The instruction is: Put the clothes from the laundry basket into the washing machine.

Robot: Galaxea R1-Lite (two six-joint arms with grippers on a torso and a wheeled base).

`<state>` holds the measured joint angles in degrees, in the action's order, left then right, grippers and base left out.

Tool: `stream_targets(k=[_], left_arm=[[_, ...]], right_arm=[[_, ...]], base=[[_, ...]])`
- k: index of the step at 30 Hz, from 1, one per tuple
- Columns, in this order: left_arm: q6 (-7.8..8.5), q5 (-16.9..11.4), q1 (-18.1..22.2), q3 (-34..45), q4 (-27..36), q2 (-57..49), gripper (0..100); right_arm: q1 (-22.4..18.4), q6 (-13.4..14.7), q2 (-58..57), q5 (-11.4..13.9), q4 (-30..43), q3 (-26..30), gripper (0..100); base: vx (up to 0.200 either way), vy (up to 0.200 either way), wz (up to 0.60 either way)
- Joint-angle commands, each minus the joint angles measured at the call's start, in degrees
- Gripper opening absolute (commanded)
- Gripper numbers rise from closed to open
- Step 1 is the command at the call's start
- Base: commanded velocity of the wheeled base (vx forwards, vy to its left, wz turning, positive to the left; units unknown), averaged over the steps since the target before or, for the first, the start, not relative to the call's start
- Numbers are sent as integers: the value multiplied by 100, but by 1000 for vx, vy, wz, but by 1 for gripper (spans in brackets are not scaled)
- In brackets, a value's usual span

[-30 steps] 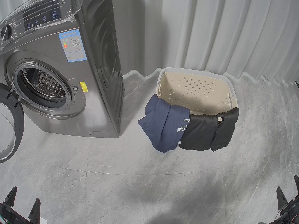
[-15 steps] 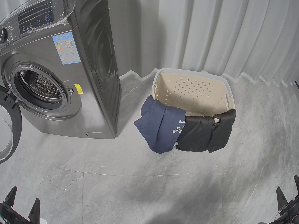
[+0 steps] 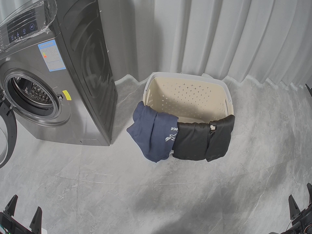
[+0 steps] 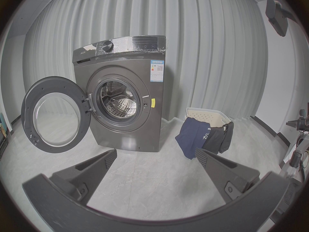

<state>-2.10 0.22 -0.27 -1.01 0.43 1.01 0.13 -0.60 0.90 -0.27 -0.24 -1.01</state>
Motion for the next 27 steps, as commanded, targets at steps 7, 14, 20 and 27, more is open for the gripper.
stream_targets(k=[7, 14, 20, 27], left_arm=[[-1, 4, 0, 84, 1, -66, 100], [-1, 4, 0, 84, 1, -66, 100], [8, 4, 0, 84, 1, -66, 100], [8, 4, 0, 84, 1, -66, 100]], right_arm=[[4, -2, -73, 0, -2, 101, 100], [4, -2, -73, 0, -2, 101, 100], [4, -2, -73, 0, -2, 101, 100], [4, -2, -73, 0, -2, 101, 100]], base=[[200, 0, 0], [29, 0, 0], [0, -100, 0], [0, -200, 0]])
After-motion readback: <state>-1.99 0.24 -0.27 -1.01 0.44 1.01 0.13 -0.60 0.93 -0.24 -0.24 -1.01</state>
